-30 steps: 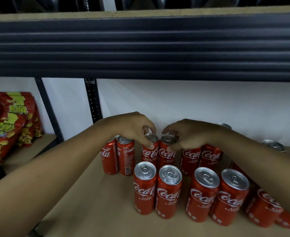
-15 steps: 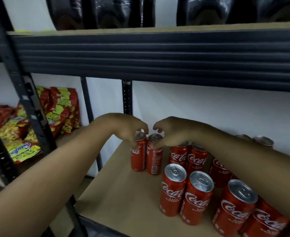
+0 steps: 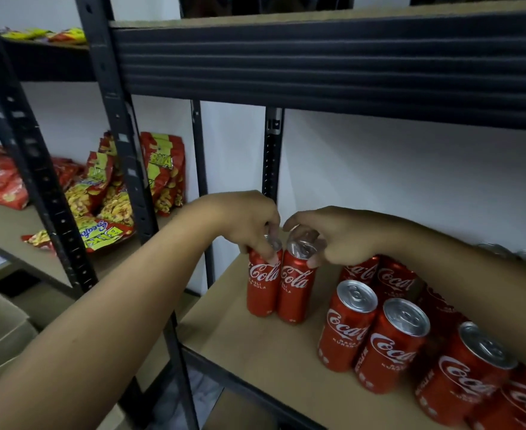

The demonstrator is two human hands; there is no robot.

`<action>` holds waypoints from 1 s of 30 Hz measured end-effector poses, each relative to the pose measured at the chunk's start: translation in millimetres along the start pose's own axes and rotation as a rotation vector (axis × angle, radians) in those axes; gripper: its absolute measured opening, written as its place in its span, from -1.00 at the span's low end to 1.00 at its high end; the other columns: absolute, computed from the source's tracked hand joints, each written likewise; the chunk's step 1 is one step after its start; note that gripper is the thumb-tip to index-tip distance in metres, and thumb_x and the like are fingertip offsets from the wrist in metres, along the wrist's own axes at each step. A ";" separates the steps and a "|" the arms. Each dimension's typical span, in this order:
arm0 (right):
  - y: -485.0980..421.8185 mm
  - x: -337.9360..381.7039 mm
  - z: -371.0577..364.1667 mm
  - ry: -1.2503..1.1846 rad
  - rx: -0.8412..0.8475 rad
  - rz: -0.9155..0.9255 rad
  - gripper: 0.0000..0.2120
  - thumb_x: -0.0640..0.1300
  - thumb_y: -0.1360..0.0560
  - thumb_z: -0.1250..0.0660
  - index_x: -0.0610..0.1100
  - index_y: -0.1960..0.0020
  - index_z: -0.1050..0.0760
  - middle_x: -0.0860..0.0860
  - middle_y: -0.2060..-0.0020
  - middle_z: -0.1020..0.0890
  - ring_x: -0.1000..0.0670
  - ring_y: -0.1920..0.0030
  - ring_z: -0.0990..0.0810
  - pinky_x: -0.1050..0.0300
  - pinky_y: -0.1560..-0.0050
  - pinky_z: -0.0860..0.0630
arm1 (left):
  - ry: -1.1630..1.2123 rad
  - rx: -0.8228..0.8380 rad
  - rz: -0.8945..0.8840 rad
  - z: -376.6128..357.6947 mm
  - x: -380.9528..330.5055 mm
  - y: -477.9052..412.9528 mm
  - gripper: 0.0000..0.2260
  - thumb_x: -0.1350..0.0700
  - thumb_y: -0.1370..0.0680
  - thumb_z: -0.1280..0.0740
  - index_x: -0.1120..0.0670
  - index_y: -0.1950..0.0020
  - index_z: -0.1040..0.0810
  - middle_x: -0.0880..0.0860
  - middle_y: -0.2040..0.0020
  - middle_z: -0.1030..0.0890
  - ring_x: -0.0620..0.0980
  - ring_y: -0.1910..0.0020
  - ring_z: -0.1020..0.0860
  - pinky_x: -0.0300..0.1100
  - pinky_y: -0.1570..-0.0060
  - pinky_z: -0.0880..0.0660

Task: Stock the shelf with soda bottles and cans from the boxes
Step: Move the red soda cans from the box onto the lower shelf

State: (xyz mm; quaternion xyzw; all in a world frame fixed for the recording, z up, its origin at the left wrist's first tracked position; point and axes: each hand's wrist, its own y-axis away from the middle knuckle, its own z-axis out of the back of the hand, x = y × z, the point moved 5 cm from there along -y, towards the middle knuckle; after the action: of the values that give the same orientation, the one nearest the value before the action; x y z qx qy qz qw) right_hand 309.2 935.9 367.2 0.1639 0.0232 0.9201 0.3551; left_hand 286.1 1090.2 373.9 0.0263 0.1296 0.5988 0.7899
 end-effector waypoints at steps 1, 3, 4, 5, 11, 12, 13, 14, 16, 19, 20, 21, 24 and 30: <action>0.4 2.1 -3.2 -0.031 0.023 0.016 -0.34 -0.16 -0.48 -0.52 0.12 -0.47 -0.30 0.28 -0.18 -0.55 0.12 -0.19 -0.56 0.17 -0.12 -0.53 | 0.001 0.008 0.008 -1.3 0.8 4.3 -0.62 -0.16 -0.41 -0.58 0.02 -0.09 -0.64 -0.08 0.16 -0.63 -0.14 0.33 -0.69 -0.27 0.31 -0.53; 1.9 7.4 -8.6 -0.087 0.077 0.043 -0.27 -0.24 -0.49 -0.50 0.12 -0.51 -0.23 0.26 -0.27 -0.56 0.14 -0.22 -0.57 0.06 -0.24 -0.55 | -0.019 0.012 0.024 -3.4 2.5 11.0 -0.60 -0.18 -0.40 -0.58 0.01 -0.08 -0.62 -0.08 0.18 -0.64 -0.15 0.34 -0.68 -0.29 0.35 -0.48; 2.4 10.0 -9.6 -0.109 0.089 0.047 -0.24 -0.27 -0.48 -0.50 0.11 -0.52 -0.21 0.22 -0.30 -0.55 0.15 -0.24 -0.56 0.05 -0.26 -0.55 | -0.032 0.008 0.032 -4.0 3.4 13.3 -0.60 -0.19 -0.39 -0.58 0.01 -0.08 -0.62 -0.09 0.20 -0.65 -0.15 0.34 -0.68 -0.28 0.35 -0.47; 2.7 12.4 -9.3 -0.121 0.089 0.044 -0.20 -0.26 -0.46 -0.52 0.12 -0.53 -0.18 0.19 -0.31 -0.54 0.15 -0.26 -0.54 0.04 -0.28 -0.55 | -0.040 0.002 0.037 -4.7 4.3 15.1 -0.59 -0.21 -0.39 -0.57 0.01 -0.07 -0.62 -0.10 0.24 -0.64 -0.15 0.34 -0.68 -0.26 0.35 -0.46; 3.2 20.0 -10.1 0.086 0.021 -0.028 -0.08 0.21 -0.35 -0.58 0.09 -0.52 -0.14 0.06 -0.30 -0.56 0.02 -0.17 -0.59 -0.01 -0.17 -0.60 | -0.094 -0.016 0.038 -4.9 6.9 23.1 -0.43 -0.34 -0.37 -0.51 -0.03 -0.24 -0.61 -0.15 0.13 -0.65 -0.09 0.12 -0.67 -0.15 0.14 -0.56; 2.1 18.8 -12.3 0.083 0.017 -0.034 -0.09 0.20 -0.36 -0.57 0.09 -0.53 -0.13 0.05 -0.30 -0.56 0.01 -0.16 -0.60 -0.02 -0.16 -0.61 | -0.097 0.004 0.032 -5.2 7.2 24.3 -0.39 -0.32 -0.38 -0.51 -0.05 -0.33 -0.57 -0.12 -0.03 -0.65 -0.05 0.03 -0.67 -0.10 0.02 -0.59; 0.9 18.3 -13.4 0.081 0.015 -0.040 -0.10 0.18 -0.37 -0.57 0.11 -0.53 -0.12 0.04 -0.32 -0.56 0.00 -0.17 -0.59 -0.02 -0.16 -0.60 | -0.091 0.024 0.021 -6.2 7.1 25.3 -0.37 -0.27 -0.40 -0.53 -0.07 -0.40 -0.52 -0.10 -0.16 -0.62 -0.01 -0.04 -0.66 -0.05 -0.09 -0.59; -0.1 17.7 -13.6 0.079 0.012 -0.043 -0.10 0.15 -0.38 -0.57 0.12 -0.54 -0.12 0.05 -0.33 -0.55 0.00 -0.18 -0.59 -0.02 -0.17 -0.60 | -0.078 0.035 0.004 -7.2 6.4 25.6 -0.38 -0.22 -0.42 -0.54 -0.08 -0.42 -0.50 -0.09 -0.24 -0.59 0.02 -0.08 -0.65 -0.01 -0.14 -0.58; -1.6 15.7 -12.6 0.056 0.023 -0.055 -0.10 0.09 -0.37 -0.59 0.17 -0.53 -0.11 0.07 -0.32 -0.54 0.00 -0.20 -0.58 -0.03 -0.18 -0.60 | -0.061 0.024 -0.017 -8.5 5.9 24.9 -0.46 -0.17 -0.42 -0.56 -0.08 -0.35 -0.56 -0.07 -0.23 -0.62 0.02 -0.08 -0.65 0.01 -0.13 -0.59; -1.0 14.8 -10.9 0.002 0.032 -0.098 -0.08 0.12 -0.34 -0.59 0.20 -0.52 -0.12 0.11 -0.30 -0.54 0.02 -0.18 -0.58 -0.02 -0.18 -0.59 | -0.096 -0.018 0.022 -9.8 10.3 22.3 -0.50 -0.29 -0.39 -0.53 -0.04 -0.21 -0.61 -0.02 -0.02 -0.69 -0.05 0.06 -0.65 -0.11 0.07 -0.60; -0.3 15.6 -10.9 0.001 0.023 -0.115 -0.08 0.17 -0.34 -0.59 0.19 -0.52 -0.12 0.11 -0.30 -0.54 0.02 -0.16 -0.59 -0.01 -0.18 -0.59 | -0.107 -0.031 0.038 -10.5 10.8 21.3 -0.48 -0.33 -0.38 -0.51 -0.02 -0.17 -0.61 -0.02 0.03 -0.69 -0.07 0.09 -0.64 -0.14 0.14 -0.58; 0.1 16.8 -11.7 0.000 0.016 -0.129 -0.07 0.20 -0.34 -0.58 0.16 -0.53 -0.12 0.10 -0.29 -0.55 0.02 -0.12 -0.62 -0.01 -0.16 -0.61 | -0.120 -0.046 0.048 -10.8 10.2 20.2 -0.46 -0.36 -0.37 -0.49 0.00 -0.14 -0.62 -0.02 0.06 -0.68 -0.07 0.10 -0.63 -0.16 0.20 -0.56; -1.2 19.4 -17.6 -0.074 0.013 -0.125 -0.15 0.10 -0.38 -0.59 0.10 -0.50 -0.18 0.05 -0.16 -0.62 0.04 0.16 -0.73 -0.05 0.00 -0.68 | -0.163 -0.092 0.031 -11.4 5.6 17.1 -0.49 -0.38 -0.39 -0.47 0.03 -0.04 -0.62 -0.05 0.08 -0.65 -0.06 0.09 -0.59 -0.22 0.31 -0.43; -5.4 16.4 -16.8 -0.061 -0.009 -0.118 -0.13 0.07 -0.36 -0.59 0.17 -0.51 -0.17 0.06 -0.17 -0.62 0.06 0.13 -0.72 -0.06 -0.03 -0.67 | -0.047 -0.037 -0.006 -11.7 6.3 21.4 -0.48 -0.25 -0.39 -0.55 -0.05 -0.26 -0.60 -0.10 -0.14 -0.62 -0.04 0.05 -0.69 -0.10 0.06 -0.62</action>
State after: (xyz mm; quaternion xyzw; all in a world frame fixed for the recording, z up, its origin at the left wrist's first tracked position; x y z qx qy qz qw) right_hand 295.9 952.0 355.2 0.1883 0.0178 0.8922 0.4102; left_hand 264.9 1100.8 365.7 0.0254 0.0999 0.5978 0.7950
